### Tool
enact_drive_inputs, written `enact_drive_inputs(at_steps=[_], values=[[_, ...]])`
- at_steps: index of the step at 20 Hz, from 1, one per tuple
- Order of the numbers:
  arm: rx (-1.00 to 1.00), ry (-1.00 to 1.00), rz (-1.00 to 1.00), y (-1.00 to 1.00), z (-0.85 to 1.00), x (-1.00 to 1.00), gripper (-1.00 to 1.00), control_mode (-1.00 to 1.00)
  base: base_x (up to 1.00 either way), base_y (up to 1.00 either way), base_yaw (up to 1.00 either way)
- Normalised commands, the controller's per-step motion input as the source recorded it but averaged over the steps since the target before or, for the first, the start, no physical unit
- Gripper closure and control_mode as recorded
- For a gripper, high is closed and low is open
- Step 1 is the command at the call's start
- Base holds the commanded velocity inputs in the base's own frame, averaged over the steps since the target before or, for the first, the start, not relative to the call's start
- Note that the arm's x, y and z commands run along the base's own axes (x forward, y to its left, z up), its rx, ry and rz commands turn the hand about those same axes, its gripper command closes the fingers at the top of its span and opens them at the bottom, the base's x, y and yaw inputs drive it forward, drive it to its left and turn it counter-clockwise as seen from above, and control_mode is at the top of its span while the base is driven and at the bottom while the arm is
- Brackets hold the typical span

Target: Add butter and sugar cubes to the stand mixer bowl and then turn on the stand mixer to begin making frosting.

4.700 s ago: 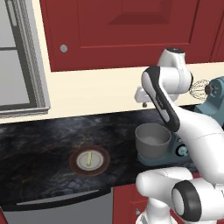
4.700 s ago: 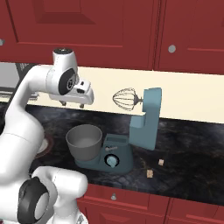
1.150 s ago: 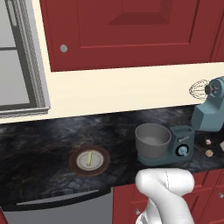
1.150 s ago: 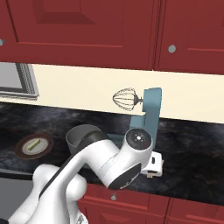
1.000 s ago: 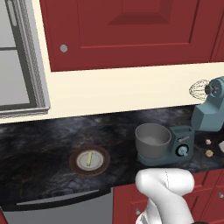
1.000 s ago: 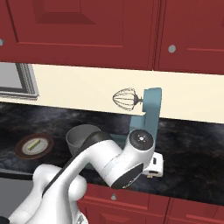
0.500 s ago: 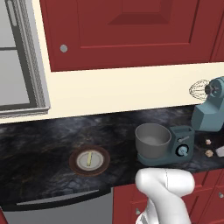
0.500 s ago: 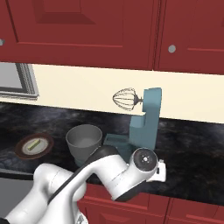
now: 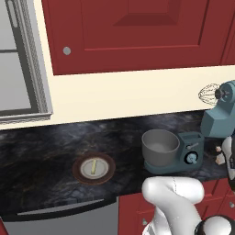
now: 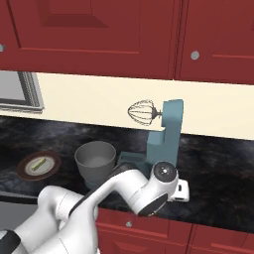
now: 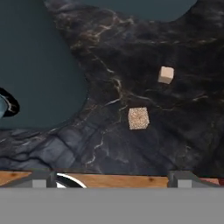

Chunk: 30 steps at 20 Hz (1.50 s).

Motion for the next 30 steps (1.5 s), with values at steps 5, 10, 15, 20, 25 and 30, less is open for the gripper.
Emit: enact_drive_inputs(at_steps=[5,10,15,20,25,30], values=[[0.00,0.13,0.00,-0.32,-0.40,0.40,-1.00,-1.00,0.00,0.00,0.00],[0.03,0.07,0.04,-0.37,-0.38,0.36,-1.00,-1.00,0.00,0.00,0.00],[0.09,0.00,0.06,-0.35,-0.36,0.21,-1.00,-1.00,0.00,0.00,0.00],[0.11,0.00,0.04,-0.15,-0.16,0.20,-1.00,-1.00,0.00,0.00,0.00],[0.04,0.00,0.00,0.10,-0.06,0.03,-1.00,-1.00,0.00,0.00,0.00],[0.00,-0.04,0.00,0.20,-0.15,0.01,-1.00,-1.00,0.00,0.00,0.00]])
